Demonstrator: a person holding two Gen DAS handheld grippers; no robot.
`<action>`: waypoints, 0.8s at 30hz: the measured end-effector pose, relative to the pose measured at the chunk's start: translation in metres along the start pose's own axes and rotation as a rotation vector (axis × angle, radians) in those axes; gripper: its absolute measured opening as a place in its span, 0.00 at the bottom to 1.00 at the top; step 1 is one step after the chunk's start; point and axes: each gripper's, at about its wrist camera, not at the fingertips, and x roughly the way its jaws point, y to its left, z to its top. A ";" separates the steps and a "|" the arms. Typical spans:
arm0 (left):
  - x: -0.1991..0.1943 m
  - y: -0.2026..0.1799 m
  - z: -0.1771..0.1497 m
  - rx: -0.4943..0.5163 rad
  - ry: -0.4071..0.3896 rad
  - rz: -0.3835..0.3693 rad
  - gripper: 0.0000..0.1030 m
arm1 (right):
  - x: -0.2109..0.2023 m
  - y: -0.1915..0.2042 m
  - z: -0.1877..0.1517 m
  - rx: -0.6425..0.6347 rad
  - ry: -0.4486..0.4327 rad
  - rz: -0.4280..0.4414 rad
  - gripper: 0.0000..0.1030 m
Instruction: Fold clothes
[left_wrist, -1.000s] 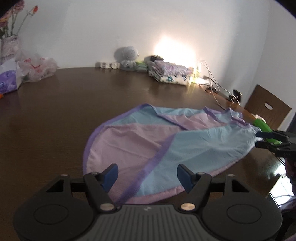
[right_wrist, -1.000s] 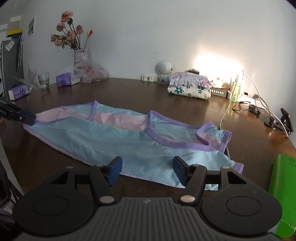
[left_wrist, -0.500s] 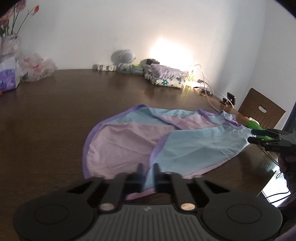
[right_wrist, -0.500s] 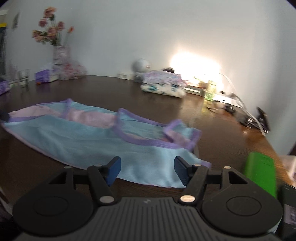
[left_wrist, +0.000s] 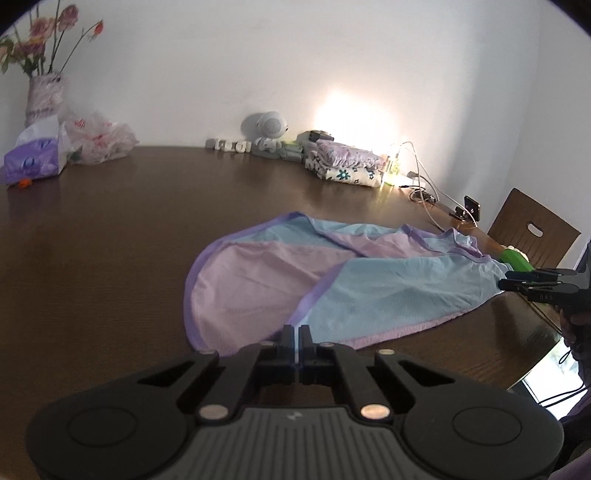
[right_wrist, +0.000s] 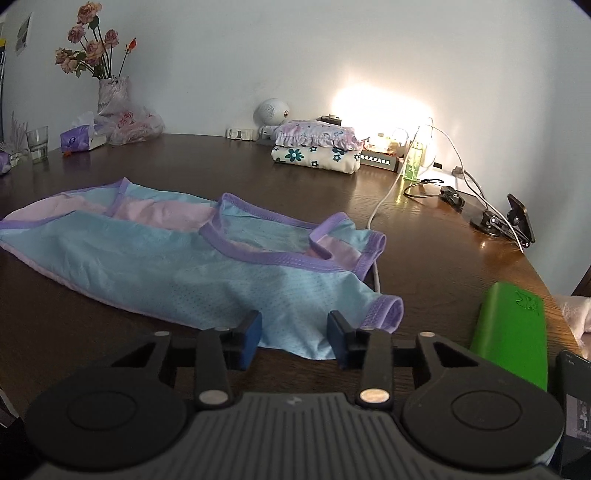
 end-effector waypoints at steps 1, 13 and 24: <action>-0.001 0.002 0.000 -0.012 -0.004 0.007 0.05 | -0.001 0.001 0.000 -0.001 -0.008 0.002 0.39; 0.024 -0.007 0.008 0.114 0.043 0.050 0.03 | 0.005 0.016 0.000 -0.022 0.000 0.037 0.43; -0.012 -0.001 -0.003 0.014 -0.084 -0.028 0.00 | 0.000 0.009 0.000 -0.012 0.025 -0.013 0.38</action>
